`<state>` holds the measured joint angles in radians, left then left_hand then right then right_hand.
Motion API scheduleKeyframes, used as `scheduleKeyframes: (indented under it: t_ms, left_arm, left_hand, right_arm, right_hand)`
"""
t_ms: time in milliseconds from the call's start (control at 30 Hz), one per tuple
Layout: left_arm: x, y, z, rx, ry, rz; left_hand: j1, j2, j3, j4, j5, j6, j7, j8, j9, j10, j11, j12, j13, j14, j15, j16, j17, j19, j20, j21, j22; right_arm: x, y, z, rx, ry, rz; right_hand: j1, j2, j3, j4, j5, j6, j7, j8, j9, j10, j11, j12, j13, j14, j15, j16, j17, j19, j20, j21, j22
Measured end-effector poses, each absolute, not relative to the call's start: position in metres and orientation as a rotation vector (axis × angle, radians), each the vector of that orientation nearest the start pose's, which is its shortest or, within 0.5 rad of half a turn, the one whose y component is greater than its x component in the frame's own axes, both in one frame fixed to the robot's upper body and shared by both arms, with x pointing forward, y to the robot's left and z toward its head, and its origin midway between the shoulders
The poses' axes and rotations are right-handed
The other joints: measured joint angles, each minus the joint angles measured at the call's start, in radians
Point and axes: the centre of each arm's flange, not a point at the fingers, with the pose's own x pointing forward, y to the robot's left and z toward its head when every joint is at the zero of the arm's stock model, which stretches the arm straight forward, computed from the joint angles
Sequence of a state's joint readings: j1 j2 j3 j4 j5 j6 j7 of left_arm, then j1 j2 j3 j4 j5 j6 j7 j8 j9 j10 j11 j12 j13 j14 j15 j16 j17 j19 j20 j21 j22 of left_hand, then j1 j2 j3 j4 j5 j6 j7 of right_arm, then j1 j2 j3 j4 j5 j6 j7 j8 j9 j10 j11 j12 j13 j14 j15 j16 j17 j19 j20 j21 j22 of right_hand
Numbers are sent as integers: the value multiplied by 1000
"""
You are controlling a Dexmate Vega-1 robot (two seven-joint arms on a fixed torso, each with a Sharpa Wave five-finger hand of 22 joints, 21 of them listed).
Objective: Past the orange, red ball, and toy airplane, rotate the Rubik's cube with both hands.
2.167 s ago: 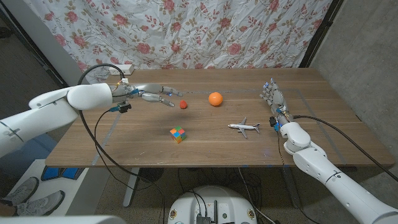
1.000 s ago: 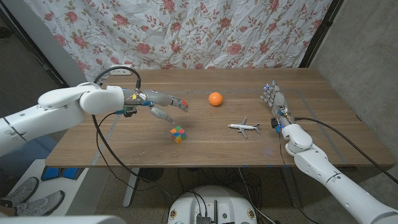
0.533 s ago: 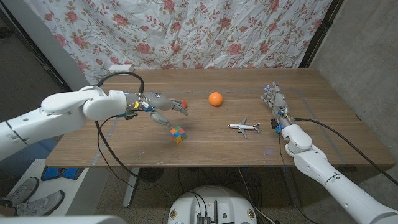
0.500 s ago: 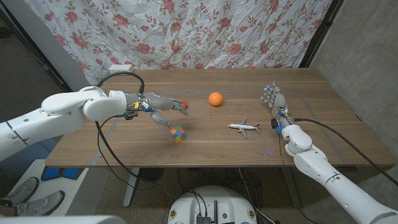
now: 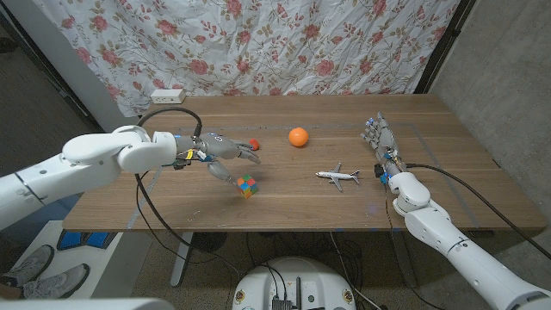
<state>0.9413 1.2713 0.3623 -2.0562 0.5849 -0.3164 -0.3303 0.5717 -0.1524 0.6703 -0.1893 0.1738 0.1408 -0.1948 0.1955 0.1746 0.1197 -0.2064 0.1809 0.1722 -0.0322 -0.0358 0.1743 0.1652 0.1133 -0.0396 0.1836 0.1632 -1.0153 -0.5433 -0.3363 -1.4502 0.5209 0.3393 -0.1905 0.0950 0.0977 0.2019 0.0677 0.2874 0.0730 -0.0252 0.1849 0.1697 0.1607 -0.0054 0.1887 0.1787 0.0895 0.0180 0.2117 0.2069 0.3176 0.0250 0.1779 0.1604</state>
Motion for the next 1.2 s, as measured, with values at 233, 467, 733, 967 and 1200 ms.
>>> scheduleKeyframes:
  t_ms: [233, 467, 733, 967, 1200]
  left_arm:
    - [494, 251, 12, 2069, -726, -500]
    - [497, 251, 6, 2102, -752, -507]
    - [501, 250, -2, 2135, -777, -504]
    - [504, 250, -10, 2151, -792, -490]
    - [507, 248, -17, 2152, -802, -480]
  left_hand:
    - [8, -8, -9, 0, 0, -4, -4, 0, 0, -11, -1, -4, 0, -5, 3, 0, 0, -9, 2, 0, 0]
    - [12, -12, -17, 3, 0, -7, 0, 0, 0, -17, 5, -4, 0, -10, -1, 0, 0, -20, 2, -6, 0]
    - [25, -17, -21, 4, 0, -11, 4, 0, 0, -17, 5, -4, 0, -10, -1, 0, 0, -29, 0, -6, 2]
    - [34, -16, -32, 4, 3, -11, 4, 5, 0, -9, 5, 1, 0, -3, 4, 4, 0, -33, 4, -6, 2]
    - [47, -21, -37, 1, 4, -7, 8, 12, 0, 2, 5, 1, 3, 8, 4, 4, 0, -25, 4, -6, 2]
  right_arm:
    - [617, -299, -68, -8, -618, 40]
    - [619, -298, -67, -7, -616, 38]
    - [621, -299, -66, -5, -613, 32]
    - [623, -299, -66, -4, -609, 31]
    - [625, -299, -66, -3, -606, 31]
  right_hand:
    - [0, 0, 0, 0, 0, 0, 0, 0, 0, 0, 0, 0, 0, 0, 0, 0, 0, 0, 0, 0, 0]
    - [0, 0, 6, -6, 0, 0, 0, 0, 0, 0, 0, 0, 0, 0, 0, 0, 0, 0, 0, 0, 0]
    - [0, 0, 6, -6, 0, 0, 0, 0, 0, 0, 0, 0, 0, 0, 0, 0, 0, 0, 0, 0, 0]
    - [0, 0, 6, -6, 0, 0, 0, 0, 0, 0, 0, 0, 0, 0, 0, 0, 0, 0, 0, 0, 0]
    - [0, 0, 10, -1, 0, 0, 0, 0, 0, 0, 0, 0, 0, 0, 0, 0, 0, -5, -5, 0, 0]
